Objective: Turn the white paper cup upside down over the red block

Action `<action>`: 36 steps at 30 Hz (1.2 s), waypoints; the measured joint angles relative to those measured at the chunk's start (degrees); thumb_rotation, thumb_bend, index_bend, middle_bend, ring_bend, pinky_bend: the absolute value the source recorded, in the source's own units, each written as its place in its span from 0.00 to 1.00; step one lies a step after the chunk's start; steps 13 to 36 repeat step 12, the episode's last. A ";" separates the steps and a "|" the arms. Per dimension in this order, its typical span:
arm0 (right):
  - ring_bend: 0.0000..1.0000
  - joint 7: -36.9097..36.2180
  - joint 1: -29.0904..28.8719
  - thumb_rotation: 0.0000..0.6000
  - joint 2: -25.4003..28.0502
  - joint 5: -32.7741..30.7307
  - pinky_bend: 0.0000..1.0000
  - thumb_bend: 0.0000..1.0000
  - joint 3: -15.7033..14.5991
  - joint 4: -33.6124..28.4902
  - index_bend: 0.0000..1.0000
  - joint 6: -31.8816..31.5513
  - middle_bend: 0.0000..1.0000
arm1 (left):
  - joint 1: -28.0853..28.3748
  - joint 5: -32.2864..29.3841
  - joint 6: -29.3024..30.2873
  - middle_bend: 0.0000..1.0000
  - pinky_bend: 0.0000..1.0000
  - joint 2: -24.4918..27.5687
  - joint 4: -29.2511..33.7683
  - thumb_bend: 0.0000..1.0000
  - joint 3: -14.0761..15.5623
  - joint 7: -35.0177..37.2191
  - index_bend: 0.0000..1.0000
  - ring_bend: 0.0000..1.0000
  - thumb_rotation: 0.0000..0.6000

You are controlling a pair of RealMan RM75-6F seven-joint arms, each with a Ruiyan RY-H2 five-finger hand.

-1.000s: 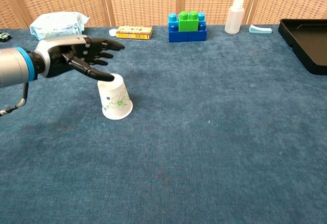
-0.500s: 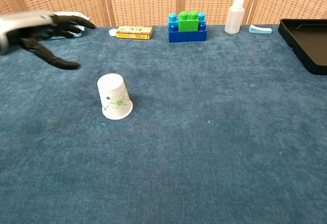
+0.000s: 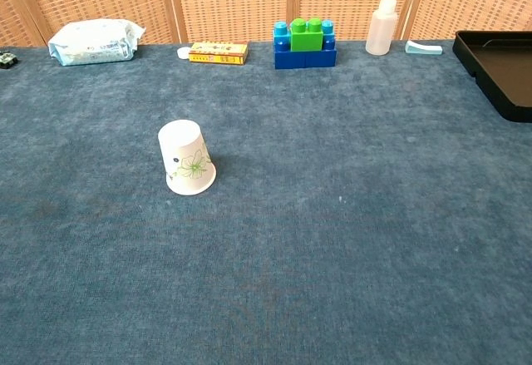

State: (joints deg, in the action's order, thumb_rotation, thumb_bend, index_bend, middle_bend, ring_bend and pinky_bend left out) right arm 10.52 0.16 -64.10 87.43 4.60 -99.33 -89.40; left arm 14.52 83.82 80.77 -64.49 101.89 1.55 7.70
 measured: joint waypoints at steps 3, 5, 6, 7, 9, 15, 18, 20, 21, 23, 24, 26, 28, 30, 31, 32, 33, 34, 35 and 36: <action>0.34 0.41 -0.43 0.59 0.05 0.32 0.34 0.33 -0.53 -0.43 0.37 0.90 0.39 | -4.23 2.29 4.81 0.05 0.02 0.69 0.22 0.24 2.49 -0.69 0.12 0.00 0.83; 0.34 0.40 -0.70 0.60 0.04 0.42 0.33 0.33 -0.66 -0.50 0.37 1.33 0.39 | -6.58 3.28 6.69 0.05 0.02 1.24 0.23 0.24 4.00 -0.82 0.12 0.00 0.84; 0.34 0.35 -0.83 0.60 0.03 0.55 0.33 0.33 -0.72 -0.55 0.37 1.44 0.39 | -7.31 3.47 7.25 0.05 0.02 1.48 0.21 0.24 4.39 -0.80 0.11 0.00 0.84; 0.34 0.32 -0.88 0.60 0.02 0.66 0.33 0.33 -0.76 -0.56 0.37 1.45 0.39 | -7.83 3.67 7.72 0.05 0.02 1.70 0.21 0.24 4.58 -0.76 0.11 0.00 0.84; 0.34 0.18 -0.91 0.60 0.02 0.95 0.33 0.33 -0.89 -0.54 0.37 1.38 0.39 | -8.63 4.28 8.29 0.05 0.02 2.25 0.40 0.24 4.70 -0.87 0.11 0.00 0.84; 0.34 -0.29 -0.75 0.60 0.03 0.99 0.33 0.33 -1.06 -0.23 0.37 1.14 0.39 | -8.86 4.72 8.35 0.05 0.02 2.62 1.11 0.24 4.54 -1.75 0.11 0.00 0.84; 0.34 -0.29 -0.75 0.60 0.03 0.99 0.33 0.33 -1.06 -0.23 0.37 1.14 0.39 | -8.86 4.72 8.35 0.05 0.02 2.62 1.11 0.24 4.54 -1.75 0.11 0.00 0.84; 0.34 -0.29 -0.75 0.60 0.03 0.99 0.33 0.33 -1.06 -0.23 0.37 1.14 0.39 | -8.86 4.72 8.35 0.05 0.02 2.62 1.11 0.24 4.54 -1.75 0.11 0.00 0.84; 0.34 -0.29 -0.75 0.60 0.03 0.99 0.33 0.33 -1.06 -0.23 0.37 1.14 0.39 | -8.86 4.72 8.35 0.05 0.02 2.62 1.11 0.24 4.54 -1.75 0.11 0.00 0.84; 0.34 -0.29 -0.75 0.60 0.03 0.99 0.33 0.33 -1.06 -0.23 0.37 1.14 0.39 | -8.86 4.72 8.35 0.05 0.02 2.62 1.11 0.24 4.54 -1.75 0.11 0.00 0.84; 0.34 -0.29 -0.75 0.60 0.03 0.99 0.33 0.33 -1.06 -0.23 0.37 1.14 0.39 | -8.86 4.72 8.35 0.05 0.02 2.62 1.11 0.24 4.54 -1.75 0.11 0.00 0.84; 0.34 -0.29 -0.75 0.60 0.03 0.99 0.33 0.33 -1.06 -0.23 0.37 1.14 0.39 | -8.86 4.72 8.35 0.05 0.02 2.62 1.11 0.24 4.54 -1.75 0.11 0.00 0.84; 0.34 -0.29 -0.75 0.60 0.03 0.99 0.33 0.33 -1.06 -0.23 0.37 1.14 0.39 | -8.86 4.72 8.35 0.05 0.02 2.62 1.11 0.24 4.54 -1.75 0.11 0.00 0.84; 0.34 -0.29 -0.75 0.60 0.03 0.99 0.33 0.33 -1.06 -0.23 0.37 1.14 0.39 | -8.86 4.72 8.35 0.05 0.02 2.62 1.11 0.24 4.54 -1.75 0.11 0.00 0.84; 0.34 -0.29 -0.75 0.60 0.03 0.99 0.33 0.33 -1.06 -0.23 0.37 1.14 0.39 | -8.86 4.72 8.35 0.05 0.02 2.62 1.11 0.24 4.54 -1.75 0.11 0.00 0.84; 0.34 -0.29 -0.75 0.60 0.03 0.99 0.33 0.33 -1.06 -0.23 0.37 1.14 0.39 | -8.86 4.72 8.35 0.05 0.02 2.62 1.11 0.24 4.54 -1.75 0.11 0.00 0.84; 0.34 -0.29 -0.75 0.60 0.03 0.99 0.33 0.33 -1.06 -0.23 0.37 1.14 0.39 | -8.86 4.72 8.35 0.05 0.02 2.62 1.11 0.24 4.54 -1.75 0.11 0.00 0.84; 0.34 -0.29 -0.75 0.60 0.03 0.99 0.33 0.33 -1.06 -0.23 0.37 1.14 0.39 | -8.86 4.72 8.35 0.05 0.02 2.62 1.11 0.24 4.54 -1.75 0.11 0.00 0.84; 0.34 -0.29 -0.75 0.60 0.03 0.99 0.33 0.33 -1.06 -0.23 0.37 1.14 0.39 | -8.86 4.72 8.35 0.05 0.02 2.62 1.11 0.24 4.54 -1.75 0.11 0.00 0.84; 0.34 -0.29 -0.75 0.60 0.03 0.99 0.33 0.33 -1.06 -0.23 0.37 1.14 0.39 | -8.86 4.72 8.35 0.05 0.02 2.62 1.11 0.24 4.54 -1.75 0.11 0.00 0.84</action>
